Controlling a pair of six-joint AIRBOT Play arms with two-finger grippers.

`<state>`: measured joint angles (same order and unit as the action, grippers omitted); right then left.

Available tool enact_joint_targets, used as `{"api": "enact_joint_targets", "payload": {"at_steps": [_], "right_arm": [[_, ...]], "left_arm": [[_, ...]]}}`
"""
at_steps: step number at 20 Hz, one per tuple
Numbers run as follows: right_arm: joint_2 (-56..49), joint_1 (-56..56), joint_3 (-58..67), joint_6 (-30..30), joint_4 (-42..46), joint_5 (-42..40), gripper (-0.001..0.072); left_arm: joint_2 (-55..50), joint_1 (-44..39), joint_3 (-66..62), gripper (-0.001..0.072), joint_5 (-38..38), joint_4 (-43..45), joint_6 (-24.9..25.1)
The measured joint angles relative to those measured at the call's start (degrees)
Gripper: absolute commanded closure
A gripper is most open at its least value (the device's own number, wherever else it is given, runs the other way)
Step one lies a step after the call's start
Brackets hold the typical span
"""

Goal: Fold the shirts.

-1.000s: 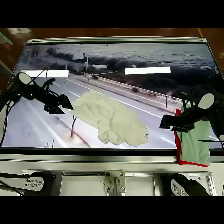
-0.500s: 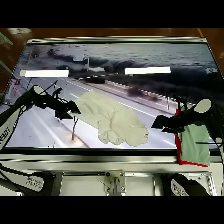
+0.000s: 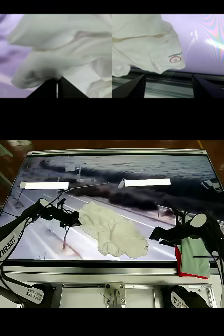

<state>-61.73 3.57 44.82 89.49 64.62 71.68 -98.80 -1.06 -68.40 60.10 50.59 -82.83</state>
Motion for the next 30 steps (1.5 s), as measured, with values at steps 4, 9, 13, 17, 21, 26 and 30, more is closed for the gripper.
{"api": "enact_joint_targets", "payload": {"at_steps": [4, 9, 13, 17, 21, 26, 30], "right_arm": [[-0.24, -0.15, -4.04, 1.36, -0.07, -4.5, 0.003], [-6.08, -0.22, -7.04, 0.48, -4.57, -9.25, 0.003], [-12.28, -0.24, -7.61, -3.72, -13.44, -12.22, 0.0031], [-15.85, -3.17, -7.74, -5.9, -17.79, -14.25, 0.0483], [-16.5, -7.08, -6.34, -7.1, -18.8, -15.52, 0.0652], [-8.39, -6.69, 3.67, -11.41, -19.8, -11.76, 0.0652], [3.41, -5.57, 17.22, -12.0, -22.6, -15.32, 0.0652]], "left_arm": [[2.47, -0.11, -2.12, 0.0665, 1.4, -0.59, 2.73], [5.75, -0.2, -2.89, 0.0665, 2.84, -0.68, 4.94], [6.78, -0.2, -3.02, 0.0664, 3.89, -0.7, 5.62], [7.06, -0.2, -3.02, 0.0665, 4.24, -0.79, 6.73], [8.0, 0.04, -4.2, 0.0666, 4.61, -1.01, 7.76], [14.99, 1.79, -12.52, 0.0666, 4.72, -1.03, 9.44], [24.92, 2.75, -25.35, 0.0665, 4.04, -1.2, 10.67]]}}
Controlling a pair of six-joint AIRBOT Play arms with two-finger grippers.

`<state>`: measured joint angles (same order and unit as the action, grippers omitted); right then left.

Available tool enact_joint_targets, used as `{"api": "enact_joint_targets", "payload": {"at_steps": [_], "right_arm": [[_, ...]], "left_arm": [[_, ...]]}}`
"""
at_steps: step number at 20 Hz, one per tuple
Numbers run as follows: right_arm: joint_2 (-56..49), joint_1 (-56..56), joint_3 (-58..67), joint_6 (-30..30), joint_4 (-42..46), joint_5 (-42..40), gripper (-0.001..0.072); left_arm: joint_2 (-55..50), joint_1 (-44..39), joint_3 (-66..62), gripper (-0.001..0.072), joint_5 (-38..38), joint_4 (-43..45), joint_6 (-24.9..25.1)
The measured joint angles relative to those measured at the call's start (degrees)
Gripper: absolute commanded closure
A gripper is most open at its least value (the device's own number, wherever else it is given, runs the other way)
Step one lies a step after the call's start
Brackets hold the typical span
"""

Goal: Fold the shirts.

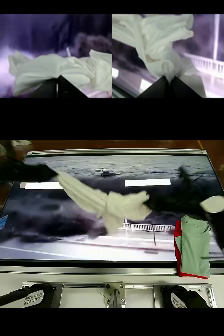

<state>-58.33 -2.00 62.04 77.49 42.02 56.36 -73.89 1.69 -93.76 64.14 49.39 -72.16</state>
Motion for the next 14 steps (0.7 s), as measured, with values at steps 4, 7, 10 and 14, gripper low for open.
{"api": "enact_joint_targets", "payload": {"at_steps": [4, 7, 10, 14], "right_arm": [[9.38, 0.33, 11.19, 3.43, -1.31, -4.98, 0.0652], [13.35, 0.46, 16.74, 6.43, -1.42, -3.41, 0.0652], [15.28, 0.46, 19.91, 8.87, -0.98, 4.61, 0.0652], [16.26, 0.44, 21.42, 13.84, 4.31, 22.67, 0.0652]], "left_arm": [[10.43, 0.35, -11.15, 0.0665, -4.37, -0.13, 0.44], [16.83, 0.37, -14.51, 0.0665, -5.51, 1.62, 0.52], [21.49, 0.37, -15.78, 0.0665, -0.79, 7.1, 0.48], [25.03, 0.37, -16.09, 0.0666, 10.97, 16.61, -3.21]]}}
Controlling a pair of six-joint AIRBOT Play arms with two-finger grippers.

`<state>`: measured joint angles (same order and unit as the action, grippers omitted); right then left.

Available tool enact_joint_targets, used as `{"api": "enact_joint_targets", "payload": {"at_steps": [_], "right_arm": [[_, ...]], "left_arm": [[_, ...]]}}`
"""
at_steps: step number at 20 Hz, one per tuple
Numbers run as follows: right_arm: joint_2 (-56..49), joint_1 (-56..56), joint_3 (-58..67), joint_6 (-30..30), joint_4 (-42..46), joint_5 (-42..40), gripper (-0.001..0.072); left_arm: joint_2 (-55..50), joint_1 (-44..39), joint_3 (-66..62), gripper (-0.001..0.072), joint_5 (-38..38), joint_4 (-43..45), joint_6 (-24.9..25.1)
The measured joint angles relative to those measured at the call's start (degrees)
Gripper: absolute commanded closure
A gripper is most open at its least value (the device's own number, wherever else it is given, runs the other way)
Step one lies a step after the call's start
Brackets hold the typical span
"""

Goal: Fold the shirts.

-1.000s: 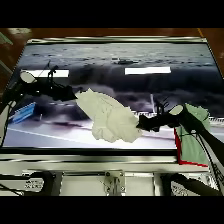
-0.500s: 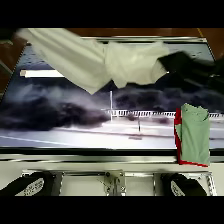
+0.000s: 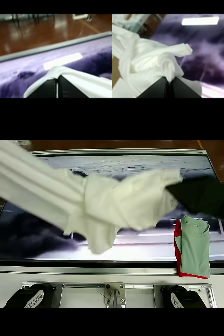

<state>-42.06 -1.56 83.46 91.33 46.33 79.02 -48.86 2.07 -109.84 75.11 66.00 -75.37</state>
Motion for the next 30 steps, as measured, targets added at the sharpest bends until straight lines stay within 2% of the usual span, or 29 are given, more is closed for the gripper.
{"api": "enact_joint_targets", "payload": {"at_steps": [4, 7, 9, 11, 13, 19, 20, 21, 22, 24, 26, 27, 28, 29, 30], "right_arm": [[0.7, -0.48, -1.81, 5.68, 10.14, 17.11, 0.0652], [0.87, -2.62, -7.93, 7.37, 14.08, 22.01, 0.0652], [0.17, -4.57, -13.7, 7.23, 16.5, 21.31, 0.0652], [-1.77, -6.16, -18.82, 5.88, 19.06, 16.72, 0.0652], [-5.18, -6.97, -21.97, 4.61, 21.44, 9.57, 0.0652], [-21.42, -7.76, -24.98, 4.22, 23.1, -20.02, 0.0651], [-24.35, -7.78, -25.09, 4.63, 21.94, -23.78, 0.0514], [-27.54, -7.8, -25.2, 5.11, 20.06, -27.52, 0.0134], [-30.36, -7.8, -25.29, 5.14, 18.14, -30.05, 0.0023], [-35.04, -7.78, -25.38, 4.04, 13.14, -33.16, 0.0024], [-37.22, -6.84, -25.4, 0.87, 10.05, -32.79, 0.0024], [-37.7, -5.86, -25.42, -0.68, 9.73, -30.82, 0.0025], [-37.97, -4.79, -25.42, -1.84, 9.77, -27.98, 0.0079], [-38.18, -3.65, -25.55, -2.71, 9.94, -24.72, 0.0097], [-38.38, -2.56, -25.92, -3.41, 10.19, -21.14, 0.0097]], "left_arm": [[3.26, 0.0, 4.52, 0.0665, 9.75, 4.63, -2.08], [6.54, 0.0, 14.08, 0.0665, 13.49, 5.46, -3.37], [8.17, 0.0, 22.4, 0.0665, 14.67, 4.42, -3.76], [9.09, 0.02, 31.58, 0.0665, 14.45, 1.42, -3.96], [9.55, 0.02, 40.81, 0.0665, 11.13, -2.45, -4.02], [8.63, 0.02, 64.08, 0.0665, -6.93, -11.34, -4.2], [7.82, 0.0, 66.62, 0.0665, -9.22, -12.41, -4.24], [6.8, -0.2, 69.0, 0.0665, -11.39, -13.33, -4.24], [5.64, -0.48, 70.88, 0.0665, -13.7, -14.14, -4.24], [2.84, -1.4, 73.48, 0.0665, -17.84, -15.93, -4.24], [-0.11, -2.45, 74.86, 0.0665, -20.72, -17.14, -4.24], [-1.38, -2.91, 75.28, 0.0665, -21.84, -17.55, -4.22], [-2.34, -3.3, 75.56, 0.0665, -22.47, -17.94, -4.17], [-3.13, -3.63, 75.78, 0.0665, -22.99, -18.18, -3.96], [-3.67, -3.87, 75.95, 0.0665, -23.47, -18.38, -3.85]]}}
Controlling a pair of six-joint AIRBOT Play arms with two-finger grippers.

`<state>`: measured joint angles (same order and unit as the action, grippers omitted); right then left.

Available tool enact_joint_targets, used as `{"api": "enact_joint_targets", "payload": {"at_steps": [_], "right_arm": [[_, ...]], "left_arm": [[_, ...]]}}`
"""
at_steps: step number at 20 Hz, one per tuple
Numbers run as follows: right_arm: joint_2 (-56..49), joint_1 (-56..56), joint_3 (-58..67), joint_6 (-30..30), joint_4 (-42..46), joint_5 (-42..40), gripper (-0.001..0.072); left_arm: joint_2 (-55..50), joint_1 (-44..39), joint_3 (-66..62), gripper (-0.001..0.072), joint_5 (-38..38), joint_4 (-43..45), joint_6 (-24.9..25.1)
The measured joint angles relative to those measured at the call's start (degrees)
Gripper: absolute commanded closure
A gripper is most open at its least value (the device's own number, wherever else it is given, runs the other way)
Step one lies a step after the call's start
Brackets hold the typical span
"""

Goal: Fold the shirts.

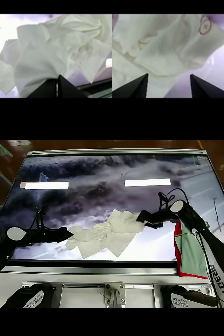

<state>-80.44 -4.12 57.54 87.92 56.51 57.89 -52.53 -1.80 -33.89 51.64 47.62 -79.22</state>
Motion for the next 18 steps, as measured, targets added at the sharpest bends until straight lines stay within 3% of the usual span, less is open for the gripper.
{"api": "enact_joint_targets", "payload": {"at_steps": [4, 13, 14, 16, 17, 18], "right_arm": [[-0.39, -0.11, -3.87, -1.16, -1.9, 5.2, 0.0083], [-7.21, -7.8, -7.85, 0.39, -10.97, -2.19, 0.0107], [-7.65, -8.41, -7.87, 0.52, -11.89, -3.43, 0.0223], [-8.35, -9.18, -8.07, 0.79, -12.72, -6.93, 0.0551], [-8.57, -9.42, -8.09, 0.81, -13.25, -8.74, 0.0647], [-8.68, -9.46, -8.09, 0.83, -14.6, -9.86, 0.0652]], "left_arm": [[-0.98, -0.42, 0.28, 0.0665, -1.05, -0.33, 0.37], [-1.33, -0.57, 0.33, 0.0665, -2.03, -0.52, 0.52], [-1.31, -0.57, 0.33, 0.0665, -2.05, -0.63, 0.52], [-1.27, -0.57, 0.13, 0.0665, -2.1, -0.85, 0.52], [-1.25, -0.57, -0.02, 0.0665, -2.14, -0.94, 0.52], [-1.27, -0.57, -0.28, 0.0665, -2.25, -0.96, 0.59]]}}
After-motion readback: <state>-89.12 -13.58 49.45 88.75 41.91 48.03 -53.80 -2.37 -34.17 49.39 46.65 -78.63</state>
